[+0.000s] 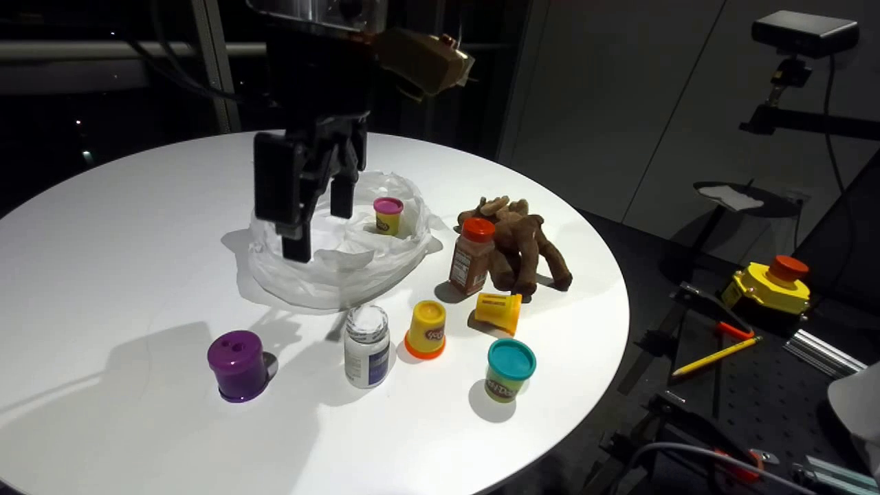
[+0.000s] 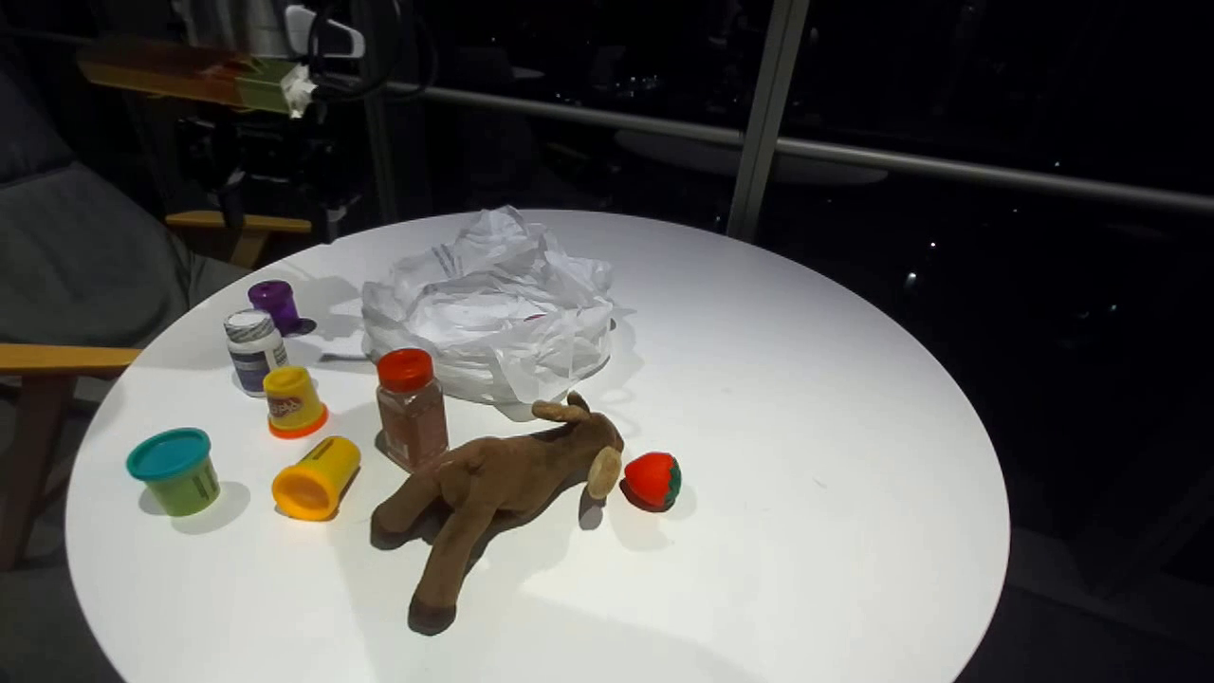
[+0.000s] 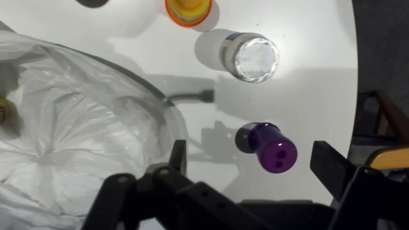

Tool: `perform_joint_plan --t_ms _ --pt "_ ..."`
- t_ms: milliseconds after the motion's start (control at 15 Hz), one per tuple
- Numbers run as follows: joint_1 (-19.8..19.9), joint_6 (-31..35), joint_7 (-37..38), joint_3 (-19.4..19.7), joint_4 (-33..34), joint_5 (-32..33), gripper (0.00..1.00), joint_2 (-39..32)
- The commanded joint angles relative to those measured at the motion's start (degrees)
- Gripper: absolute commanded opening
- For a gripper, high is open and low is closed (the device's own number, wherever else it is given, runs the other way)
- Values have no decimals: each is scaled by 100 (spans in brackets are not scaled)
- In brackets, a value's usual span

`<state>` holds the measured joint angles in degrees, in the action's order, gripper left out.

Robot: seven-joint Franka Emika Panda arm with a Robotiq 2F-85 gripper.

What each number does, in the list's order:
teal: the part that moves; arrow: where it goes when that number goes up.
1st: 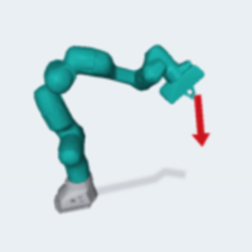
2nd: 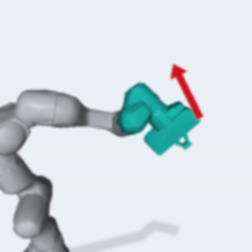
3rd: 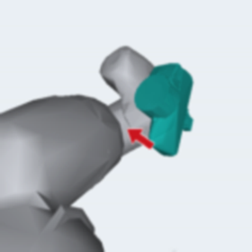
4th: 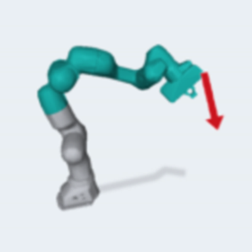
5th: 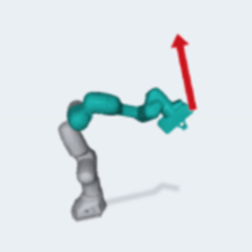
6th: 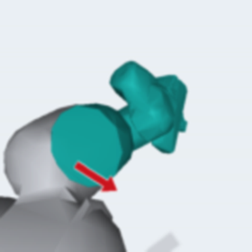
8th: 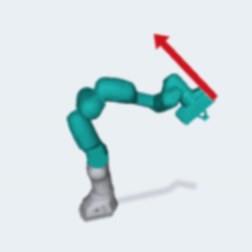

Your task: Put the contents on the table inside the plastic bag.

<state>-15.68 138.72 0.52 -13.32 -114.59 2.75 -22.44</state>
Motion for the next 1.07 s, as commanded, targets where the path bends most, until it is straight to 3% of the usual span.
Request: perform_joint_plan --t_ms 0,400,1000 --pt "-323 297 76 -131 79 61 100 -334" --pt "-713 1582 -87 -93 184 354 100 -1069" --pt "-1274 2616 72 726 502 1301 100 -1602"
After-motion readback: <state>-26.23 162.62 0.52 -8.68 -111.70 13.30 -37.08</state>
